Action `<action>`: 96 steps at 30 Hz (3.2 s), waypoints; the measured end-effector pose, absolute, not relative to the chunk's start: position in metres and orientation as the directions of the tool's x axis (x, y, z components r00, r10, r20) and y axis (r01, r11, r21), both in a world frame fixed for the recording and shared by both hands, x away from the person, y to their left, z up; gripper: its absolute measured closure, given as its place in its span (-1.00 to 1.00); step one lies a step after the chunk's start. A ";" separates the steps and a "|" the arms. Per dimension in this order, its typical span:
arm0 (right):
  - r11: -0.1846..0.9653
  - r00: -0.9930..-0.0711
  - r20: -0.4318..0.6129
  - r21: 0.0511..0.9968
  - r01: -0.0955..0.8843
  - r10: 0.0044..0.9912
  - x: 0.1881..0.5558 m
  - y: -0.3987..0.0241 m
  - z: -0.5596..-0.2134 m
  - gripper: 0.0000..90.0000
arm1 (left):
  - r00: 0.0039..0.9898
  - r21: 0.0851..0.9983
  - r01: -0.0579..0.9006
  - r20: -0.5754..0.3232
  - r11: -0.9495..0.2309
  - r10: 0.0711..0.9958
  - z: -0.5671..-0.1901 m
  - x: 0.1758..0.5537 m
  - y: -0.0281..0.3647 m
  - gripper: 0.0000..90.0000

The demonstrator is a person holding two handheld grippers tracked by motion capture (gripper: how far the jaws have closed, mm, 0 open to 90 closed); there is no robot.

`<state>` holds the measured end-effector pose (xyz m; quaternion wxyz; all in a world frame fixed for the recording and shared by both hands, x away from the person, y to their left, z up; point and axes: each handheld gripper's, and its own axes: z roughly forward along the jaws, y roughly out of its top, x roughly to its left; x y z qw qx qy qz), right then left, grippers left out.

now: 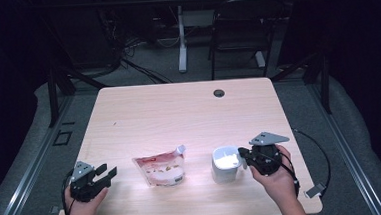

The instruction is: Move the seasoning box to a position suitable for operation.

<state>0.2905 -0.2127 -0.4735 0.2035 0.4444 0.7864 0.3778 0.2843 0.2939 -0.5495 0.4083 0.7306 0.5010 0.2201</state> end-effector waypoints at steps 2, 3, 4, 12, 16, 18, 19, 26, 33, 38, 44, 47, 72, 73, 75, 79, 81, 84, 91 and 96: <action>0.317 -0.522 0.019 0.776 0.545 0.853 0.291 -0.213 -0.474 1.00 | 0.401 0.818 0.552 -0.087 -0.164 0.912 -0.549 0.284 0.294 0.23; 0.317 -0.522 0.018 0.776 0.545 0.853 0.291 -0.213 -0.474 1.00 | 0.400 0.818 0.552 -0.088 -0.163 0.912 -0.550 0.284 0.294 0.23; 0.318 -0.523 0.018 0.776 0.545 0.852 0.291 -0.213 -0.474 1.00 | 0.400 0.818 0.552 -0.087 -0.164 0.912 -0.550 0.284 0.294 0.23; 0.303 -0.519 0.036 0.777 0.551 0.854 0.291 -0.215 -0.474 1.00 | 0.403 0.816 0.554 -0.087 -0.167 0.911 -0.550 0.284 0.294 0.23; 0.297 -0.519 0.043 0.778 0.553 0.854 0.291 -0.216 -0.475 1.00 | 0.402 0.817 0.552 -0.087 -0.166 0.912 -0.550 0.285 0.293 0.23; 0.290 -0.516 0.048 0.781 0.553 0.855 0.291 -0.216 -0.475 1.00 | 0.401 0.816 0.553 -0.088 -0.164 0.912 -0.550 0.285 0.293 0.23; 0.290 -0.516 0.049 0.780 0.555 0.855 0.291 -0.216 -0.475 1.00 | 0.401 0.816 0.554 -0.088 -0.164 0.912 -0.551 0.285 0.293 0.23; 0.283 -0.517 0.058 0.782 0.555 0.854 0.292 -0.217 -0.476 1.00 | 0.401 0.817 0.553 -0.087 -0.165 0.912 -0.551 0.285 0.294 0.23; 0.276 -0.518 0.069 0.783 0.558 0.853 0.292 -0.219 -0.476 1.00 | 0.403 0.817 0.553 -0.087 -0.167 0.911 -0.550 0.284 0.294 0.23; 0.275 -0.516 0.069 0.782 0.559 0.854 0.292 -0.219 -0.476 1.00 | 0.403 0.817 0.551 -0.086 -0.167 0.911 -0.550 0.284 0.294 0.23; 0.274 -0.516 0.069 0.783 0.559 0.854 0.292 -0.219 -0.476 1.00 | 0.403 0.817 0.551 -0.086 -0.167 0.911 -0.550 0.284 0.294 0.23; 0.271 -0.516 0.073 0.783 0.560 0.854 0.292 -0.219 -0.476 1.00 | 0.404 0.817 0.552 -0.084 -0.169 0.911 -0.550 0.284 0.294 0.23; 0.233 -0.512 0.118 0.789 0.568 0.851 0.293 -0.224 -0.479 1.00 | 0.403 0.819 0.548 -0.081 -0.169 0.912 -0.550 0.284 0.294 0.23; 0.231 -0.511 0.118 0.790 0.568 0.851 0.293 -0.224 -0.479 1.00 | 0.403 0.819 0.549 -0.081 -0.169 0.912 -0.550 0.284 0.294 0.23; 0.230 -0.511 0.119 0.790 0.568 0.851 0.293 -0.224 -0.479 1.00 | 0.403 0.819 0.548 -0.081 -0.170 0.911 -0.550 0.284 0.294 0.23; 0.231 -0.513 0.120 0.790 0.568 0.850 0.293 -0.225 -0.479 1.00 | 0.403 0.819 0.548 -0.082 -0.169 0.912 -0.550 0.284 0.294 0.23; 0.231 -0.512 0.120 0.789 0.569 0.850 0.293 -0.225 -0.479 1.00 | 0.403 0.819 0.548 -0.081 -0.170 0.911 -0.550 0.284 0.294 0.23; 0.230 -0.511 0.120 0.789 0.569 0.851 0.293 -0.225 -0.479 1.00 | 0.403 0.820 0.548 -0.083 -0.168 0.911 -0.550 0.284 0.294 0.23; 0.219 -0.505 0.126 0.793 0.568 0.854 0.292 -0.225 -0.480 1.00 | 0.405 0.817 0.550 -0.081 -0.172 0.911 -0.550 0.284 0.294 0.23; 0.210 -0.504 0.138 0.792 0.573 0.853 0.293 -0.227 -0.481 1.00 | 0.402 0.819 0.549 -0.083 -0.168 0.912 -0.550 0.284 0.294 0.23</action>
